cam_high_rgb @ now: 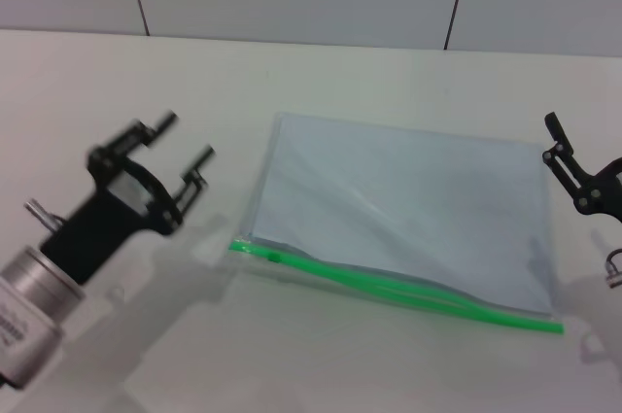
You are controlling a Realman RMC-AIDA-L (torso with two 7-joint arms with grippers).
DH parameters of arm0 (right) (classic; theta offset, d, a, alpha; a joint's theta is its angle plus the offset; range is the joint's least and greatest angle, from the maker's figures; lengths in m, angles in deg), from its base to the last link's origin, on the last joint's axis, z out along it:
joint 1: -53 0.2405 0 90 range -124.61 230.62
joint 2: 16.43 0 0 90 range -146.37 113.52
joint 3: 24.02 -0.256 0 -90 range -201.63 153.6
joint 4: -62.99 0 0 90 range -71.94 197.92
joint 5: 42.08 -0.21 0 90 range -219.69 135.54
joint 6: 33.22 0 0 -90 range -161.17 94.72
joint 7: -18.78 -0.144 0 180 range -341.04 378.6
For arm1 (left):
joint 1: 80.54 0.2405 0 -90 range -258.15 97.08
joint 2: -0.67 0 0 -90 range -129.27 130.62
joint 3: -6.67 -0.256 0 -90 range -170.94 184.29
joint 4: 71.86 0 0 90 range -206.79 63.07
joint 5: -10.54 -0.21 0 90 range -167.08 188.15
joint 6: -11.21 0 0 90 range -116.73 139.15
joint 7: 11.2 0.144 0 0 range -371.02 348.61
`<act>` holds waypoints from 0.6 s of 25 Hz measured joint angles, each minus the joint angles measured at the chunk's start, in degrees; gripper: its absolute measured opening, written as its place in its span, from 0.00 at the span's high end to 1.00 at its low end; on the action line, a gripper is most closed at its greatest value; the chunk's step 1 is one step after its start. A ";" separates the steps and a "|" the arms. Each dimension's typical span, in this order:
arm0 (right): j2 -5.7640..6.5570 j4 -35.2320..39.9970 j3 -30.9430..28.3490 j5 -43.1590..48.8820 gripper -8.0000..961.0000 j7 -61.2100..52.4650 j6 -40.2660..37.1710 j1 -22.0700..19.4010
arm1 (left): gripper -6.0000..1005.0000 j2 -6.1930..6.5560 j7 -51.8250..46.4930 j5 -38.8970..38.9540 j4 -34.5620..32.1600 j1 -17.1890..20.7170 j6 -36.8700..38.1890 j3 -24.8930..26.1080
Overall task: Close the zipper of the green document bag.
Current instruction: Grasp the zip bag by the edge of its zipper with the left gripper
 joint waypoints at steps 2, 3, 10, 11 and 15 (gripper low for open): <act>0.03 0.00 0.00 0.00 0.17 0.00 0.00 0.00 | 0.52 -0.05 0.82 -3.99 -0.04 0.52 -0.65 0.00; 0.05 0.00 0.00 0.00 0.17 0.00 0.00 0.01 | 0.52 -0.06 0.93 -5.61 -0.06 0.77 -0.93 0.00; 0.09 0.11 -0.14 0.00 0.18 0.00 0.00 0.09 | 0.52 -0.08 0.69 -14.83 -0.79 1.42 -4.43 0.00; 0.09 0.14 -0.18 0.00 0.18 0.00 0.00 0.09 | 0.52 -0.10 0.74 -16.40 -0.90 1.45 -5.04 0.00; 0.08 0.41 -0.31 0.00 0.18 0.00 0.00 0.09 | 0.52 -0.15 0.93 -20.03 -1.53 1.46 -6.41 0.00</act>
